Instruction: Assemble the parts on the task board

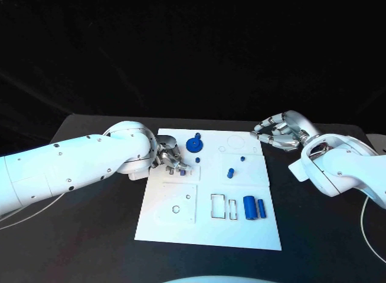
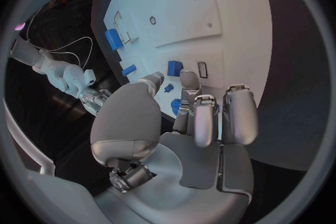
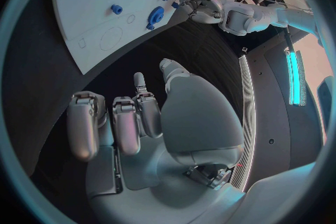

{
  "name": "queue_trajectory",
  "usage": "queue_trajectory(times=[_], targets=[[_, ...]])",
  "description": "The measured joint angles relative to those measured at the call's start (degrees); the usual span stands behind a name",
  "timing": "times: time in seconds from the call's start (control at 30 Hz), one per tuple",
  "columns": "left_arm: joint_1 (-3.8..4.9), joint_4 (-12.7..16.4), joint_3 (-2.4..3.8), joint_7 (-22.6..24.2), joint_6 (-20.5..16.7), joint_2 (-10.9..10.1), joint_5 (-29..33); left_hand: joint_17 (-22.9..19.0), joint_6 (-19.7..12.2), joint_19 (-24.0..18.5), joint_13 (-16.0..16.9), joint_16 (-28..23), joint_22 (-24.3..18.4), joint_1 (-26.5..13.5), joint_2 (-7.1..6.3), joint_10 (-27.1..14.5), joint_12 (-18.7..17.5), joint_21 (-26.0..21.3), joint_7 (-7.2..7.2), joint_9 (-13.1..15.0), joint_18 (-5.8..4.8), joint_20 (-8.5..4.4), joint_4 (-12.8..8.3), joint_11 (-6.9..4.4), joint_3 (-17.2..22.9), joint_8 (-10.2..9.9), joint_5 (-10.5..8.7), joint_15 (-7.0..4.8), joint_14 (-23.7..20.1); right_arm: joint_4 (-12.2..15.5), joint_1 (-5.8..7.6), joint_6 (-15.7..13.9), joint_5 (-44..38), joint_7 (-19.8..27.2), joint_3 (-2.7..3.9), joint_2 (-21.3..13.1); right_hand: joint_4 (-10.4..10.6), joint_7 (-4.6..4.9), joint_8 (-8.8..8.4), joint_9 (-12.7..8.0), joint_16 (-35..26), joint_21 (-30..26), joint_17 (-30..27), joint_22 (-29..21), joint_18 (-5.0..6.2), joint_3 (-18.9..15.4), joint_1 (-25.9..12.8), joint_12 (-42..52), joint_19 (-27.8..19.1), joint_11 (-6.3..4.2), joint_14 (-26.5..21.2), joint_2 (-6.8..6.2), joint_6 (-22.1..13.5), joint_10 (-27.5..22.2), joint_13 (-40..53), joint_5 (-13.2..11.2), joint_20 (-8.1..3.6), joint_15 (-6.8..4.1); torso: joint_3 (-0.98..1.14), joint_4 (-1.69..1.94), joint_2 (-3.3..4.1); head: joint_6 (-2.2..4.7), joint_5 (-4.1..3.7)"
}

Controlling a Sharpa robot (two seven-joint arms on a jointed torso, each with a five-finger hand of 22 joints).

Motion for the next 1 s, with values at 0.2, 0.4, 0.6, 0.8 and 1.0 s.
queue_trajectory(times=[0.2,0.4,0.6,0.8,1.0], targets=[[-0.02,-0.3,-0.14,-0.1,0.8,0.4,-0.3,0.0,0.0,0.0,0.4,0.0,0.2,0.6,0.28,0.4,0.3,0.2,0.0,-0.1,0.0,0.0,0.0,-0.02,0.0,0.0,0.0,0.0,0.0,0.0,-0.03,0.0,0.0,0.0,0.0,0.1,0.0,0.0,0.0,0.0,0.0,0.0,0.0,0.0,0.0,0.0,0.0,0.0,0.0,0.0,0.0,0.0,0.0,0.0,0.0,0.0,0.0,0.0,0.0,0.0,0.01,-0.02,-0.04],[-0.02,-0.3,-0.19,-0.1,1.3,0.7,-0.4,0.0,0.2,0.2,0.8,0.0,0.4,2.0,0.27,0.4,0.7,0.2,-0.21,-0.2,0.0,-0.21,-0.2,-0.02,0.4,0.0,0.0,0.0,0.0,0.0,-0.07,0.0,0.0,0.0,0.0,0.1,0.0,0.0,0.24,0.0,0.0,0.0,0.0,0.0,0.0,0.0,0.0,0.0,0.0,0.0,0.2,0.0,0.0,0.0,0.0,0.0,0.0,-0.21,0.01,-0.01,0.02,-0.13,-0.04],[0.0,-0.3,-0.2,-0.1,1.4,0.8,-0.5,0.0,0.4,0.2,1.1,0.0,0.5,4.4,0.55,0.6,0.8,0.4,-0.4,-0.5,0.0,-0.21,-0.1,-0.23,1.8,0.0,0.0,0.0,0.0,0.0,-0.08,0.0,0.0,0.0,0.0,0.1,0.0,0.0,0.24,0.0,0.0,0.0,0.0,0.0,0.0,0.0,0.0,0.0,0.0,0.0,0.2,0.0,0.0,0.0,0.0,0.0,0.0,-0.21,0.01,-0.01,0.01,-0.23,-0.06],[0.02,-0.3,-0.2,-0.1,1.5,0.8,-0.5,0.0,0.6,0.2,2.0,0.0,0.7,7.5,0.23,0.8,2.0,0.4,-0.6,-0.8,0.0,-0.21,-0.2,-0.44,5.1,-0.2,0.26,0.0,0.0,0.0,-0.09,0.0,0.0,0.0,0.0,0.1,0.0,0.0,0.24,0.0,0.0,0.0,0.0,0.0,0.0,0.0,0.0,0.0,0.0,0.0,0.2,0.0,0.0,0.0,0.0,0.0,0.0,-0.21,0.0,-0.01,-0.01,-0.31,-0.13],[0.03,-0.2,-0.16,-0.1,1.6,0.7,-0.5,0.0,0.6,0.2,3.1,0.0,0.8,8.4,-0.01,1.5,2.9,0.4,-0.6,-0.9,0.0,-0.21,-0.4,-0.72,6.7,-0.2,0.26,0.0,0.0,0.0,-0.09,0.0,0.0,0.0,0.0,0.1,0.0,0.0,0.23,0.0,0.0,0.0,0.0,0.0,0.0,0.0,0.0,0.0,0.0,0.0,0.2,0.0,0.0,0.0,0.0,0.0,0.0,-0.21,0.0,-0.02,-0.02,-0.29,-0.16]])
